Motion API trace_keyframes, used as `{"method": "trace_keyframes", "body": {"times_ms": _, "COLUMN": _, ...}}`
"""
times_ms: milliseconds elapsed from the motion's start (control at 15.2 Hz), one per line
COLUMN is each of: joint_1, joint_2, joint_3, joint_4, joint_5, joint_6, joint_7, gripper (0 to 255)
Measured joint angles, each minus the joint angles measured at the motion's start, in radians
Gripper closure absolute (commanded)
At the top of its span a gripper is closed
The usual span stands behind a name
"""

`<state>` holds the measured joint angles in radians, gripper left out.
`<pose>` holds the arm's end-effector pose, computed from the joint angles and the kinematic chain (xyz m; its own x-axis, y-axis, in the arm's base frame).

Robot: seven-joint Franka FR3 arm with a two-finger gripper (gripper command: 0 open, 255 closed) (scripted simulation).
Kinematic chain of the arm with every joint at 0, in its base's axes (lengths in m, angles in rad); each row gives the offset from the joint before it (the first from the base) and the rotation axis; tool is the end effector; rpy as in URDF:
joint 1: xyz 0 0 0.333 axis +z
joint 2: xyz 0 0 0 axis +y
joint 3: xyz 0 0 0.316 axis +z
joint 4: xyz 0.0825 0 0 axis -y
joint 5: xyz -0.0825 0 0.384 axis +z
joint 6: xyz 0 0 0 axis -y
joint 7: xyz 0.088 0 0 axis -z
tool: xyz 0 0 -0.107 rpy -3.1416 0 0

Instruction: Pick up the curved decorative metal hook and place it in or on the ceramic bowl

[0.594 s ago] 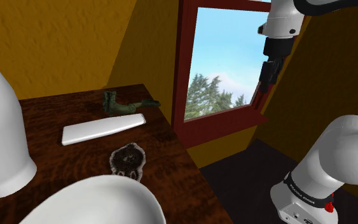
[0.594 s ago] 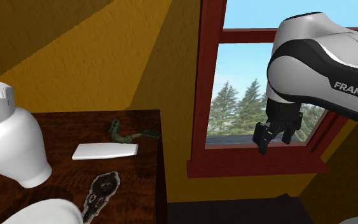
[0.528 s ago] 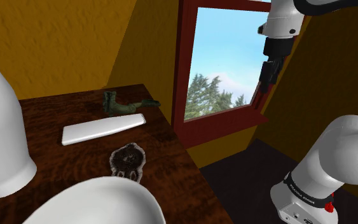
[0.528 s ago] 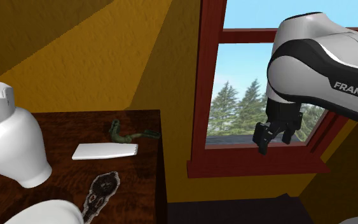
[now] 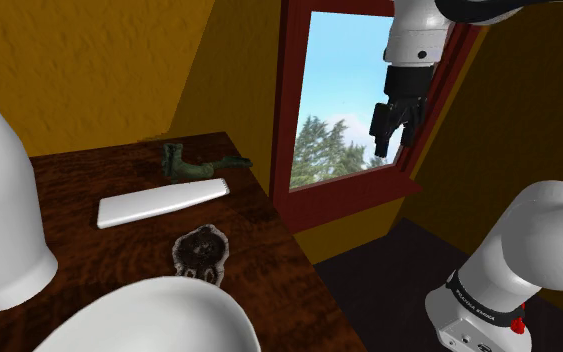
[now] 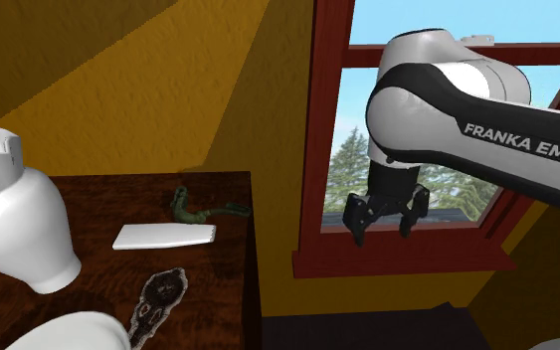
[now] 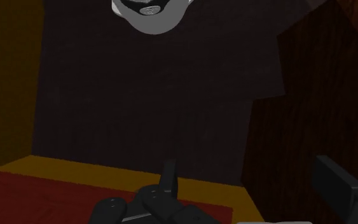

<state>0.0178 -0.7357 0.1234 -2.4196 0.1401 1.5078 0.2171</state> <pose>0.3033 0.0663 0.5384 0.9757 -0.1149 -0.1864 -0.1201 -0.9926 -0.0167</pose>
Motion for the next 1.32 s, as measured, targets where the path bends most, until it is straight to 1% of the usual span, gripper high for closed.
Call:
{"method": "trace_keyframes", "body": {"times_ms": 198, "joint_1": -0.002, "joint_2": 0.053, "joint_3": 0.051, "joint_4": 0.035, "joint_5": 0.071, "joint_6": 0.026, "joint_7": 0.115, "gripper": 0}}
{"method": "trace_keyframes", "body": {"times_ms": 330, "joint_1": -0.003, "joint_2": 0.099, "joint_3": 0.090, "joint_4": 0.057, "joint_5": 0.117, "joint_6": 0.060, "joint_7": 0.194, "gripper": 0}}
{"method": "trace_keyframes", "body": {"times_ms": 726, "joint_1": -0.011, "joint_2": 0.250, "joint_3": 0.195, "joint_4": 0.159, "joint_5": 0.224, "joint_6": 0.156, "joint_7": 0.427, "gripper": 0}}
{"method": "trace_keyframes", "body": {"times_ms": 1056, "joint_1": -0.026, "joint_2": 0.398, "joint_3": 0.268, "joint_4": 0.272, "joint_5": 0.268, "joint_6": 0.241, "joint_7": 0.610, "gripper": 0}}
{"method": "trace_keyframes", "body": {"times_ms": 1320, "joint_1": -0.034, "joint_2": 0.529, "joint_3": 0.318, "joint_4": 0.387, "joint_5": 0.271, "joint_6": 0.302, "joint_7": 0.763, "gripper": 0}}
